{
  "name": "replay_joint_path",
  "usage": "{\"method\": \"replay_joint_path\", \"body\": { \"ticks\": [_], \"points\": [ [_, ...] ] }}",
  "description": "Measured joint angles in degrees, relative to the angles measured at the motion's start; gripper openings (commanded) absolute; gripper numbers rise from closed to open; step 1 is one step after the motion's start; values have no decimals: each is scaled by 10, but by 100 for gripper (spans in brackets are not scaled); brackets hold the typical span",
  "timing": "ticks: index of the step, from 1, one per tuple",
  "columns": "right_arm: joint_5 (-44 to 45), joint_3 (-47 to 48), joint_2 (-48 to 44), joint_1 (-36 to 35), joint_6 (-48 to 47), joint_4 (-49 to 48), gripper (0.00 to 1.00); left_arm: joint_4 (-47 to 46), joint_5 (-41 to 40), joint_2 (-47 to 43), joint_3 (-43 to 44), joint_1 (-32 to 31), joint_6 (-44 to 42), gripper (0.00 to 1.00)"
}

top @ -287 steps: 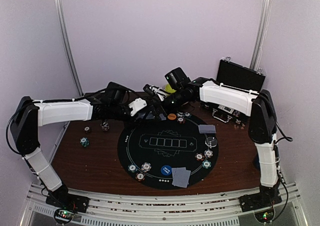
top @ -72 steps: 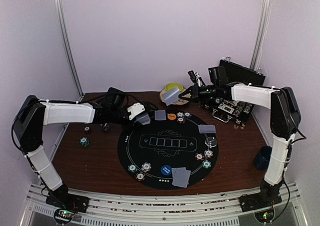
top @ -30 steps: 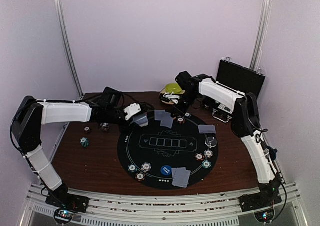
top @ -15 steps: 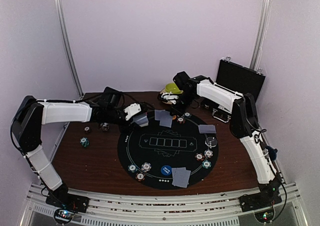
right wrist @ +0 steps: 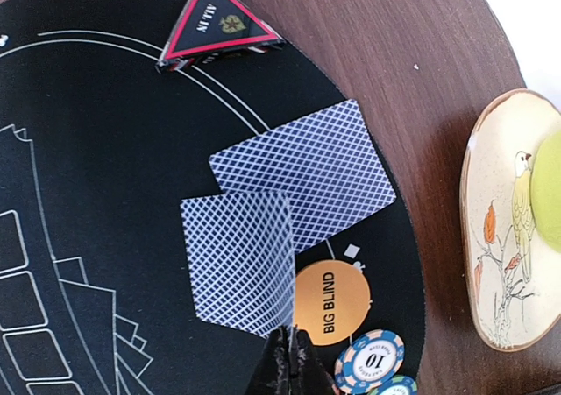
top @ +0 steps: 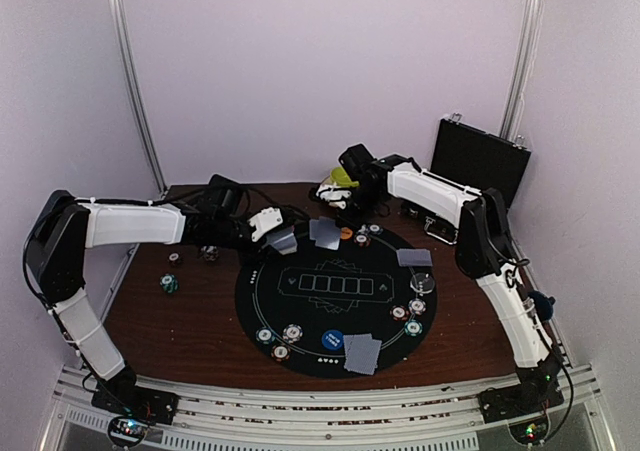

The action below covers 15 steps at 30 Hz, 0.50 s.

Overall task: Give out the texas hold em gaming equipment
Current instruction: Distribute the poker card in the big blind area.

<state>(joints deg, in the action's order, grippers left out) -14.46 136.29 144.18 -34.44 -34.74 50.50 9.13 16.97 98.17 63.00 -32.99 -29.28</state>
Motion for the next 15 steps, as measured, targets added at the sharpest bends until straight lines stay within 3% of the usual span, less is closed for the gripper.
{"method": "replay_joint_path", "body": {
  "ticks": [15],
  "points": [
    [62, 2, 24, -13, -13, -48, 11, 0, 0, 3, 0, 0, 0, 52]
  ]
}}
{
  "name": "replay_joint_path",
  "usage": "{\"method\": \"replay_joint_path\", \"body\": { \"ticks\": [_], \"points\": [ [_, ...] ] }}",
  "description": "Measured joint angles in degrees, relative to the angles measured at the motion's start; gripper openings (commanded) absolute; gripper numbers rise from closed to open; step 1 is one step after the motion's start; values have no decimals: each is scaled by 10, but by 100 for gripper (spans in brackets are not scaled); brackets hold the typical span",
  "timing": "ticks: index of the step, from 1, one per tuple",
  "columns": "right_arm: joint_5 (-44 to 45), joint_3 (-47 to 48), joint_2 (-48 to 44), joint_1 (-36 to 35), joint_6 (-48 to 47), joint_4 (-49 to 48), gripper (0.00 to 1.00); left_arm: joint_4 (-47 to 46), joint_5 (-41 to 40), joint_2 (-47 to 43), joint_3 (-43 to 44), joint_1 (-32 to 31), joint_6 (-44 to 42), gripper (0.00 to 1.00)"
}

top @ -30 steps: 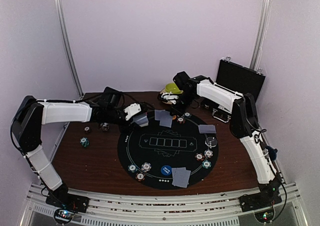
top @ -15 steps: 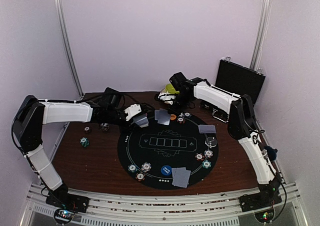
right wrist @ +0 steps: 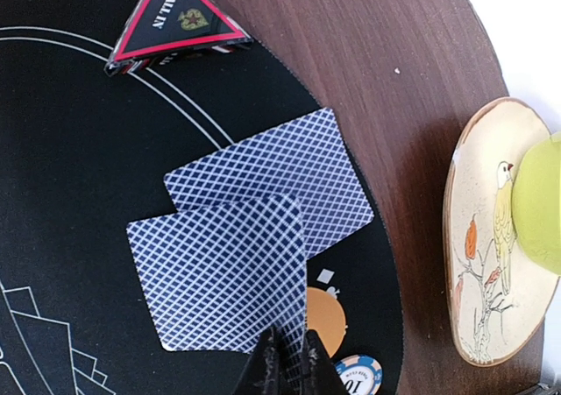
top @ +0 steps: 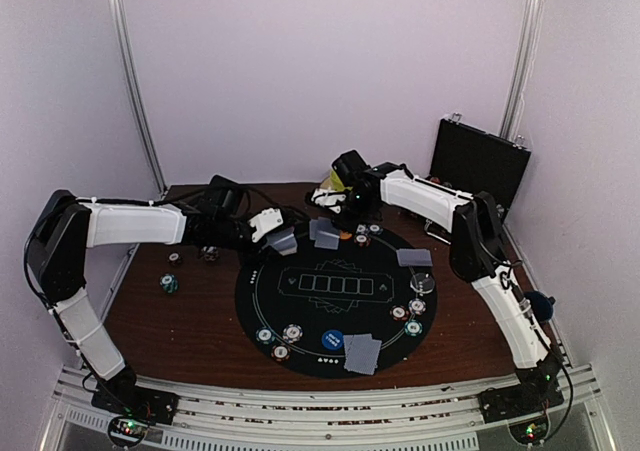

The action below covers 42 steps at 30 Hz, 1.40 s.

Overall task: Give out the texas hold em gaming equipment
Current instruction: Distribute the poker card in the big blind area.

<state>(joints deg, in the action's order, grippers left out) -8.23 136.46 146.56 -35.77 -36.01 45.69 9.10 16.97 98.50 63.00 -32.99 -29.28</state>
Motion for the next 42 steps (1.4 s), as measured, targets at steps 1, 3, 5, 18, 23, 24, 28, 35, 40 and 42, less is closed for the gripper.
{"method": "replay_joint_path", "body": {
  "ticks": [1, 3, 5, 18, 23, 24, 28, 35, 40, 42],
  "points": [
    [3, 0, 0, 0, 0, -3, 11, 0, 0, 0, 0, 0, 0, 52],
    [7, 0, 0, -2, 0, -6, 11, 0, 0, 1, 0, 0, 0, 52],
    [9, 0, 0, -3, -1, -8, 11, 0, 0, 1, 0, 0, 0, 52],
    [47, 0, 10, -19, -9, -42, 10, 0, 0, 2, 0, 0, 0, 53],
    [57, 0, 12, -20, -13, -54, 10, 0, 0, 2, 0, 0, 0, 53],
    [59, 0, 12, -20, -14, -56, 10, 0, 0, 2, 0, 0, 0, 53],
    [69, -2, 17, -23, -14, -70, 10, 0, 0, 2, 0, 0, 0, 53],
    [79, -2, 28, -23, -12, -87, 11, 0, 0, 3, 0, 0, 0, 55],
    [92, -2, 40, -23, -8, -106, 15, 0, 0, 4, 0, 0, 0, 55],
    [98, -2, 45, -23, -6, -111, 19, 0, 0, 4, 0, 0, 0, 55]
  ]
}}
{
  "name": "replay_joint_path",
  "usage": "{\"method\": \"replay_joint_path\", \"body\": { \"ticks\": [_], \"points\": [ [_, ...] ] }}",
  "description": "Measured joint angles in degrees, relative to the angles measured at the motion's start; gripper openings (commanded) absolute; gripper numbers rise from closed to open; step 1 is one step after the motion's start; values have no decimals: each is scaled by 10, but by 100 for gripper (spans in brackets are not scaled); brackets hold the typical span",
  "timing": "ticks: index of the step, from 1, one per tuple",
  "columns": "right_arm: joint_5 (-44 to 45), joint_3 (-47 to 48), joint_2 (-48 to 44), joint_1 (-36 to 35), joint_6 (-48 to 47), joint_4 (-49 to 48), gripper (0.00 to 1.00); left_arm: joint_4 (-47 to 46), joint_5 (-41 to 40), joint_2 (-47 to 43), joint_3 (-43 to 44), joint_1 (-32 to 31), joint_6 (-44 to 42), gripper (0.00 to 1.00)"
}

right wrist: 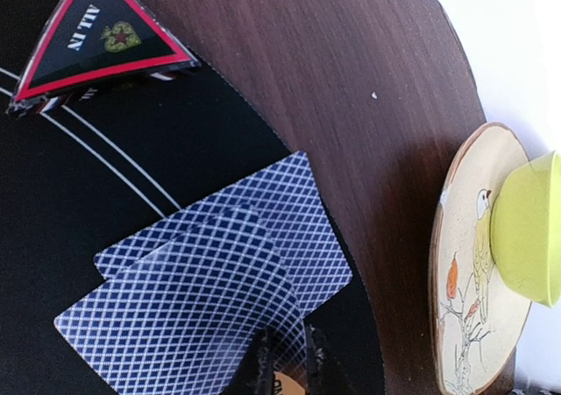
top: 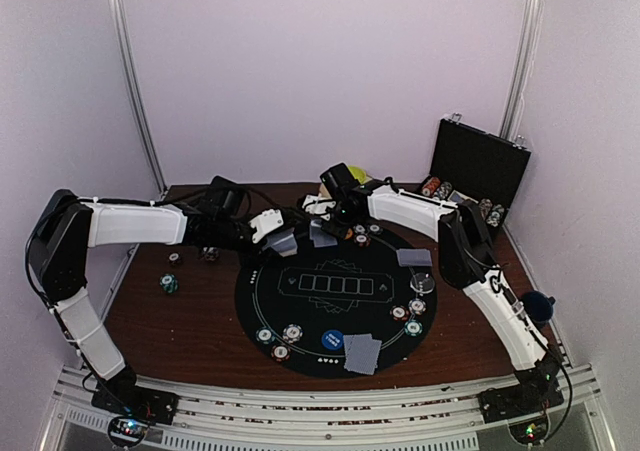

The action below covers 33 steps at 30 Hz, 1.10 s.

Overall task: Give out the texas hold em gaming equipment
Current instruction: Distribute the poker card in the big blind area.

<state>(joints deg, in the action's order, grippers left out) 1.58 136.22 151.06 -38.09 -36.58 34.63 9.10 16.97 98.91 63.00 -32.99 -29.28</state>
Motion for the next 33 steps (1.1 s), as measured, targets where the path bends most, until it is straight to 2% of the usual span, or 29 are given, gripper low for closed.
{"method": "replay_joint_path", "body": {
  "ticks": [6, 12, 16, 20, 27, 33],
  "points": [
    [11, 0, 3, 0, 8, -6, 40, 0, 0, 0, 0, 0, 0, 55],
    [15, 0, 3, 0, 10, -6, 47, 0, 0, 0, 0, 0, 0, 55],
    [18, 2, 3, 0, 10, -6, 56, 0, 0, 0, 0, 0, 0, 55],
    [29, 12, 3, 0, 21, -5, 69, 0, 0, 0, 0, 0, 0, 55],
    [50, 20, -18, 0, 47, 9, 99, 0, 0, 0, 0, 0, 0, 55],
    [85, -74, -141, 0, 75, 13, 100, 0, 1, 0, 0, 0, 0, 55]
  ]
}}
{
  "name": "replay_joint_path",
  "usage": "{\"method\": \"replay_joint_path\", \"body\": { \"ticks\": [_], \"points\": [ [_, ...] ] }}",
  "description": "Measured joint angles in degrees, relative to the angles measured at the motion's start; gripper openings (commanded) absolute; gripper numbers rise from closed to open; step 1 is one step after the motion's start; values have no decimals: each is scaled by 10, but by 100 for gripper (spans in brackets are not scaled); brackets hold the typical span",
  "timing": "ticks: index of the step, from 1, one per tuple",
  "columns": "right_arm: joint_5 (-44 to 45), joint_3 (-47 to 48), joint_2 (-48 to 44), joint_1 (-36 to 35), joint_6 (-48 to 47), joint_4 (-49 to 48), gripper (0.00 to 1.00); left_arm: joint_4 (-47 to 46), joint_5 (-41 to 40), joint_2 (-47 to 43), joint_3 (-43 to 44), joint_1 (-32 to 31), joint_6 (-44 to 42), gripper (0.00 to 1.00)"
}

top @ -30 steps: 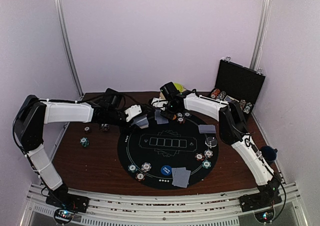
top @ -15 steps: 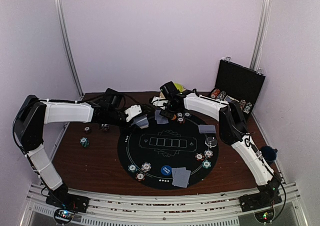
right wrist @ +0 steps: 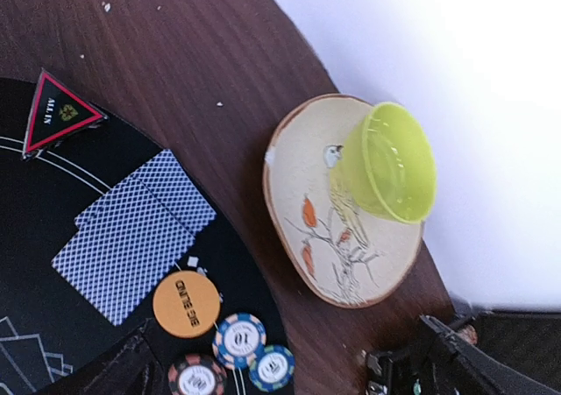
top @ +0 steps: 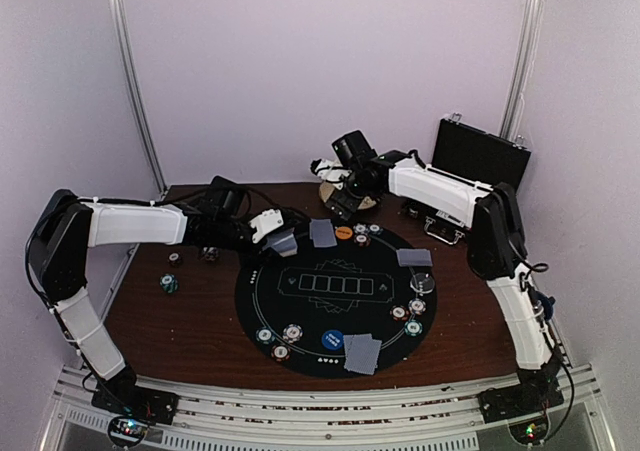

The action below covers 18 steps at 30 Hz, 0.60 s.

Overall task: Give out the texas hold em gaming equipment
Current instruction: Distribute the poker card in the big blind area, then pick up the poker card from the face-down deck piles.

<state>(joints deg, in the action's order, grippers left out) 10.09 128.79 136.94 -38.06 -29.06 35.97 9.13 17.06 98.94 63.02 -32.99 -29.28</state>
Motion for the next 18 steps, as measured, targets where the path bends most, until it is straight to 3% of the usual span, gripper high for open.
{"method": "replay_joint_path", "body": {
  "ticks": [5, 10, 18],
  "points": [
    [-5, -123, -148, 2, 39, -22, 100, 4, 1, 1, 3, 0, 0, 55],
    [-93, -224, -240, 10, 114, -65, 100, 17, -3, 1, 13, 0, 3, 56],
    [-351, -235, -200, 18, 259, -95, 99, 53, -4, -6, 50, 0, -6, 56]
  ]
}}
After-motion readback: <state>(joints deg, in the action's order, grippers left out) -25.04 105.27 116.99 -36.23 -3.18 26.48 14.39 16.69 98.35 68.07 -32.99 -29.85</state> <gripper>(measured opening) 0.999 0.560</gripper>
